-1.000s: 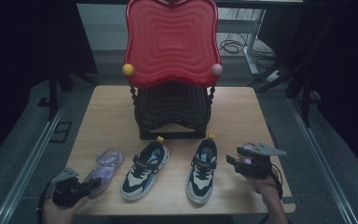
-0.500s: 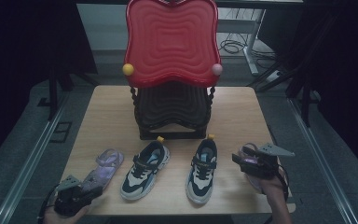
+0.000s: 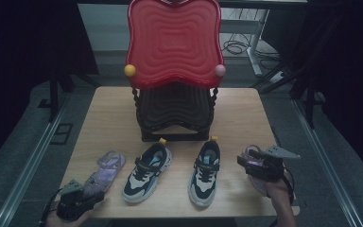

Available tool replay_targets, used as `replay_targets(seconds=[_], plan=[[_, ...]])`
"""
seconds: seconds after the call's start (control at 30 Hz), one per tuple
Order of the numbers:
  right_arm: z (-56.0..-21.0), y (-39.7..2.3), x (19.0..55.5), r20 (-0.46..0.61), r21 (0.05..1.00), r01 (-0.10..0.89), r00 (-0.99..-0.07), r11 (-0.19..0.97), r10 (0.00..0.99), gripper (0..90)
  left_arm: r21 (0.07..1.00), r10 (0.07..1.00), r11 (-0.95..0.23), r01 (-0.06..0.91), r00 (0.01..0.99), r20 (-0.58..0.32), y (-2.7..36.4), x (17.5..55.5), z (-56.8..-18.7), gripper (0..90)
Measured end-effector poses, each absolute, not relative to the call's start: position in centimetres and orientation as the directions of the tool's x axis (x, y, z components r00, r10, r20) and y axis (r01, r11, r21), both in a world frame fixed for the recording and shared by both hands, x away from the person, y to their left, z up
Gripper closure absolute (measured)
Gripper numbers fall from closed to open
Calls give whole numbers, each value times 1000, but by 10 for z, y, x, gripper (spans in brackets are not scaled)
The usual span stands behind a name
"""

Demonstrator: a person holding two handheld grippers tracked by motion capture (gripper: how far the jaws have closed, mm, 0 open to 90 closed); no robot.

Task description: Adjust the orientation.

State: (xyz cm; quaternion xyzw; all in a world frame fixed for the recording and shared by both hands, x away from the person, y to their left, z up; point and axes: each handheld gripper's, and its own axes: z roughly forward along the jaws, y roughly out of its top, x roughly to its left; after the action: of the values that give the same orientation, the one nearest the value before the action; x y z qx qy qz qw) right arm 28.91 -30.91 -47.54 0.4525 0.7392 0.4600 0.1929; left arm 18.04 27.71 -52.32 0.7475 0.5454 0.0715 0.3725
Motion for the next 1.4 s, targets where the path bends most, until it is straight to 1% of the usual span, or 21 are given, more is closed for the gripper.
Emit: replay_targets(seconds=[0.33,0.9,1.3,1.4], plan=[[-477,-308,289,133,853,495,-517,168,846,366,616,881,-138,776,380,-281,278,183,-528,900],[-476,-308,288,120,865,477,-502,158,857,373,616,898,-110,780,343,-275,288,183,-526,900],[-476,-308,287,116,866,475,-498,158,859,373,617,916,-104,780,317,-246,295,187,-525,900],[-477,-309,287,118,865,476,-496,157,860,374,615,926,-94,783,296,-235,300,190,-524,900]])
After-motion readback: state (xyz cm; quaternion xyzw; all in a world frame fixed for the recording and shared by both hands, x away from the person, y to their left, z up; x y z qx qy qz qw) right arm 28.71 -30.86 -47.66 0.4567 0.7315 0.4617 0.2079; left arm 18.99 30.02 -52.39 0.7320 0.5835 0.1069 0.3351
